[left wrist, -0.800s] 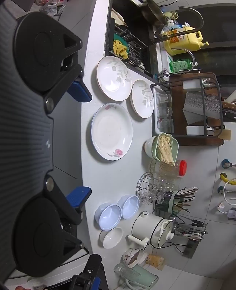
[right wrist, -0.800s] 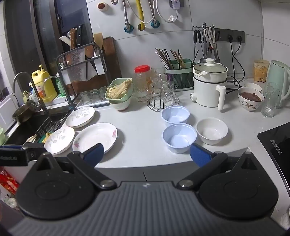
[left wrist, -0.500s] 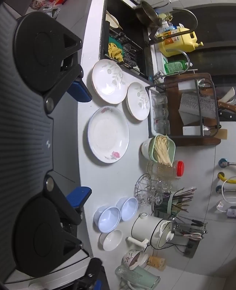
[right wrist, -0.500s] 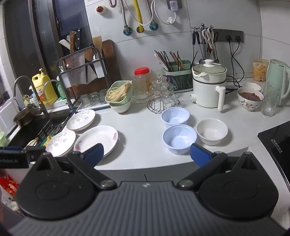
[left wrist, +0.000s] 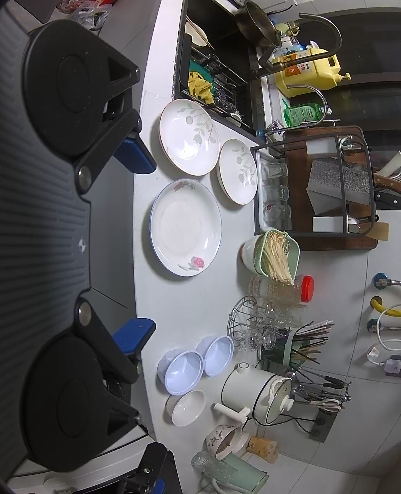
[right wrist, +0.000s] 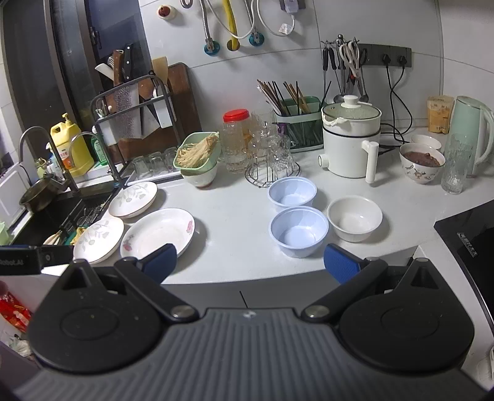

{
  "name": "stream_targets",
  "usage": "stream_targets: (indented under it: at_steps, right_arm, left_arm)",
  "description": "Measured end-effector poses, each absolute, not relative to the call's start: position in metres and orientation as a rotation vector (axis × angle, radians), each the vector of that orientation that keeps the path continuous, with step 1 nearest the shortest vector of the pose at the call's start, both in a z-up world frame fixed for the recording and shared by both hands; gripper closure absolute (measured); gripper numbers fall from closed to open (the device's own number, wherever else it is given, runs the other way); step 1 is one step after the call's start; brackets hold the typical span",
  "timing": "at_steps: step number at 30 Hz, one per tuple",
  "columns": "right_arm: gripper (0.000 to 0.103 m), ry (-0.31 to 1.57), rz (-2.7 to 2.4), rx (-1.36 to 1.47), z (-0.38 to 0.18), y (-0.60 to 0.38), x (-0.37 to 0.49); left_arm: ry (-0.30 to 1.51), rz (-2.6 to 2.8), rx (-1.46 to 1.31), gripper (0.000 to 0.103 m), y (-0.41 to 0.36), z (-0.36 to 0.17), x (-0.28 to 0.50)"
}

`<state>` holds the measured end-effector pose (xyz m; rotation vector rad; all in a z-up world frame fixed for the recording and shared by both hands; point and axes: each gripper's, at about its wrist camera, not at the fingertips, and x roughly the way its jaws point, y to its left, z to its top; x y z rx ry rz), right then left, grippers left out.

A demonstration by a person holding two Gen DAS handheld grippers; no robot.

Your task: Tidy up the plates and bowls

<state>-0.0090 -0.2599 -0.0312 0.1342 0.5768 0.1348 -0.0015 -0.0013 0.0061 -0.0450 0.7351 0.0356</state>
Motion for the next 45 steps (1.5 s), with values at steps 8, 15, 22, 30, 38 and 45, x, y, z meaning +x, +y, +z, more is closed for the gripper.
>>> stream_targets:
  at_steps: [8, 15, 22, 30, 38, 45]
  right_arm:
    - [0.0, 0.572, 0.144, 0.125, -0.031, -0.261, -0.01]
    - [0.0, 0.582, 0.145, 0.124, -0.034, -0.262, -0.01]
    - [0.0, 0.589, 0.146, 0.128, -0.039, -0.26, -0.01]
    - [0.0, 0.588, 0.152, 0.129, -0.035, -0.256, -0.007]
    - [0.0, 0.581, 0.159, 0.125, -0.035, -0.252, -0.007]
    - [0.0, 0.578, 0.157, 0.125, -0.037, -0.252, -0.01]
  left_arm:
    - [0.738, 0.037, -0.041, 0.002, -0.007, 0.005, 0.0]
    - [0.741, 0.038, -0.041, 0.002, -0.009, 0.005, -0.001]
    - [0.744, 0.036, -0.036, 0.002, -0.01, 0.005, 0.0]
    - [0.742, 0.032, -0.029, 0.002, -0.008, 0.007, 0.003]
    - [0.738, 0.034, -0.034, 0.002, -0.002, 0.007, 0.002]
    - [0.741, 0.033, -0.035, 0.002, -0.001, 0.007, -0.001]
